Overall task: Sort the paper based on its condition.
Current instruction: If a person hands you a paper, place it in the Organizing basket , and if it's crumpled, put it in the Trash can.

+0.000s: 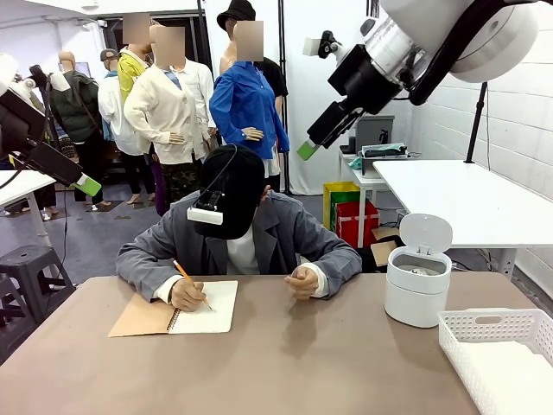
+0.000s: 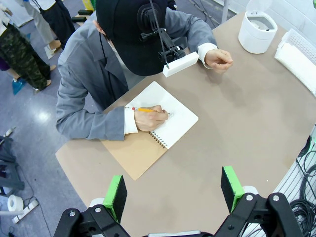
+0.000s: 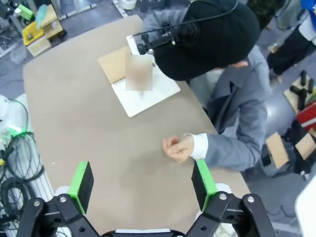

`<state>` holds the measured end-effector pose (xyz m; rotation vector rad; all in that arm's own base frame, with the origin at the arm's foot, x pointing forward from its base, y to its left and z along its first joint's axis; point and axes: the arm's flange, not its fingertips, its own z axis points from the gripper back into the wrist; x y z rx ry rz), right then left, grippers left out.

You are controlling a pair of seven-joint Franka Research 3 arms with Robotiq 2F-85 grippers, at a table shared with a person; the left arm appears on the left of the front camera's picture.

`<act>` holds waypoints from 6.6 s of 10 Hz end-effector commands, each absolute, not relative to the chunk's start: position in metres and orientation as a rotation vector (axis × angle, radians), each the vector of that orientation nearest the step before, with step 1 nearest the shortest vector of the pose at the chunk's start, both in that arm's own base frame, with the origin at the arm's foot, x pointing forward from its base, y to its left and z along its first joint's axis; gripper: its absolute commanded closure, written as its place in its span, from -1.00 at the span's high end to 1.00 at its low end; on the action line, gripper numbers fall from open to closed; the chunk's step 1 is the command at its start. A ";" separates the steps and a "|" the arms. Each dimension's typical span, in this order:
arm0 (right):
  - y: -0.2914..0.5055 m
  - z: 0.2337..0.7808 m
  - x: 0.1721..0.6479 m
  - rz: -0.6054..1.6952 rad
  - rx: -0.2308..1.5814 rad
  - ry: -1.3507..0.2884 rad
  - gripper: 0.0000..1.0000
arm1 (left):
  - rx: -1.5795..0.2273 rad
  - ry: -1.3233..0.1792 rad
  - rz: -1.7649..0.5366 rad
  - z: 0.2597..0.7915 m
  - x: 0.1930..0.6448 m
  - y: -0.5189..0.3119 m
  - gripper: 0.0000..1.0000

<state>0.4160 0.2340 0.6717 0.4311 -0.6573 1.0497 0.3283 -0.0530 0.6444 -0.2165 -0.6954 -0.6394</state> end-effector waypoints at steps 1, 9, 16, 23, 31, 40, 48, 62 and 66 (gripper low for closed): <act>0.229 0.666 0.422 1.056 0.443 -0.660 1.00 | -0.215 -0.696 -0.642 0.644 0.328 -0.052 1.00; 0.235 0.671 0.416 1.046 0.431 -0.658 1.00 | -0.215 -0.696 -0.642 0.644 0.328 -0.052 1.00; 0.281 0.652 0.453 1.145 0.402 -0.608 1.00 | -0.215 -0.696 -0.642 0.644 0.328 -0.052 1.00; 0.286 0.646 0.448 1.126 0.434 -0.580 1.00 | -0.215 -0.696 -0.642 0.644 0.328 -0.052 1.00; 0.286 0.646 0.448 1.126 0.434 -0.580 1.00 | -0.215 -0.696 -0.642 0.644 0.328 -0.052 1.00; 0.286 0.646 0.448 1.126 0.434 -0.580 1.00 | -0.215 -0.696 -0.642 0.644 0.328 -0.052 1.00; 0.286 0.646 0.448 1.126 0.434 -0.580 1.00 | -0.215 -0.696 -0.642 0.644 0.328 -0.052 1.00; 0.286 0.646 0.448 1.126 0.434 -0.580 1.00 | -0.215 -0.696 -0.642 0.644 0.328 -0.052 1.00; 0.286 0.646 0.448 1.126 0.434 -0.580 1.00 | -0.215 -0.696 -0.642 0.644 0.328 -0.052 1.00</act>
